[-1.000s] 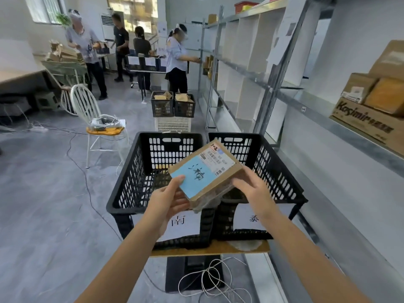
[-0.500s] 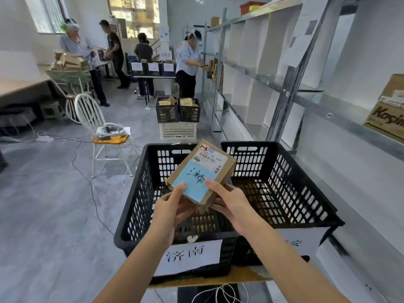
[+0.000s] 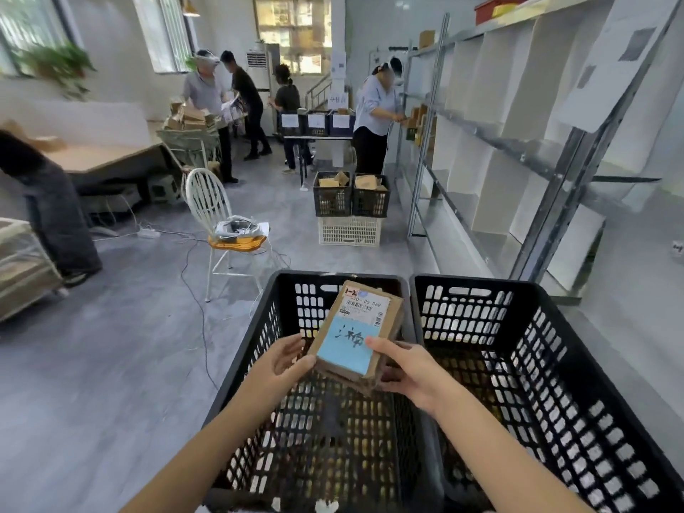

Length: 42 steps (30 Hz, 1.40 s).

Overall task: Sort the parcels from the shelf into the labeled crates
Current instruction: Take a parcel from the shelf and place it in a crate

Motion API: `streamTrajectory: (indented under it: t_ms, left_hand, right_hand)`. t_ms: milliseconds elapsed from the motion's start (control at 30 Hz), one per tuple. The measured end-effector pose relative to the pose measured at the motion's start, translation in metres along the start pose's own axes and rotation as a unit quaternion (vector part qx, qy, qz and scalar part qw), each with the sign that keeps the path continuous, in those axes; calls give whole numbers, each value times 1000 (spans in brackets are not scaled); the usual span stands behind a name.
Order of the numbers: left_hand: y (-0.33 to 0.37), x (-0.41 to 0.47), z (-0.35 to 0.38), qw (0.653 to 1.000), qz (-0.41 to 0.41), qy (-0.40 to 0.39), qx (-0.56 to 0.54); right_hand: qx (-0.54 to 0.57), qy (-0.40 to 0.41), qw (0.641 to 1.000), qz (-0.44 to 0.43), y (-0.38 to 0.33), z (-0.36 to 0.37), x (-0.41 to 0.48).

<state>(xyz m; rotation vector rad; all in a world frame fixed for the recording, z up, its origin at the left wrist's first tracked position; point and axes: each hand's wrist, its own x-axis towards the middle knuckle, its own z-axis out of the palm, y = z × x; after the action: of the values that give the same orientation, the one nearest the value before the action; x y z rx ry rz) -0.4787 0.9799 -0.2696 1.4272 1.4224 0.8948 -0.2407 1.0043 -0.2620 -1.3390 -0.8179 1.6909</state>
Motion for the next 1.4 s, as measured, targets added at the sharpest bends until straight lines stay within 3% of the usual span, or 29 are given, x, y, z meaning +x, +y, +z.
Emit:
streamTrajectory:
  t_ms: [233, 567, 733, 900, 1067, 1400]
  left_hand:
    - [-11, 36, 5, 998, -42, 28, 30]
    - [-47, 111, 0, 990, -110, 86, 17]
    - [-68, 161, -2, 985, -162, 54, -4]
    - [-78, 207, 3, 973, -209, 81, -52]
    - [-100, 221, 4, 959, -265, 90, -46]
    - [-131, 228, 19, 951, -281, 130, -28]
  right_hand:
    - [-48, -43, 994, 88, -6, -9, 69]
    - [-78, -3, 984, 161, 13, 20, 155]
    - [-77, 23, 982, 170, 32, 43, 197]
    - [-83, 39, 979, 182, 59, 51, 238]
    - [-94, 3, 977, 192, 73, 53, 271]
    - [-134, -9, 981, 143, 98, 61, 289]
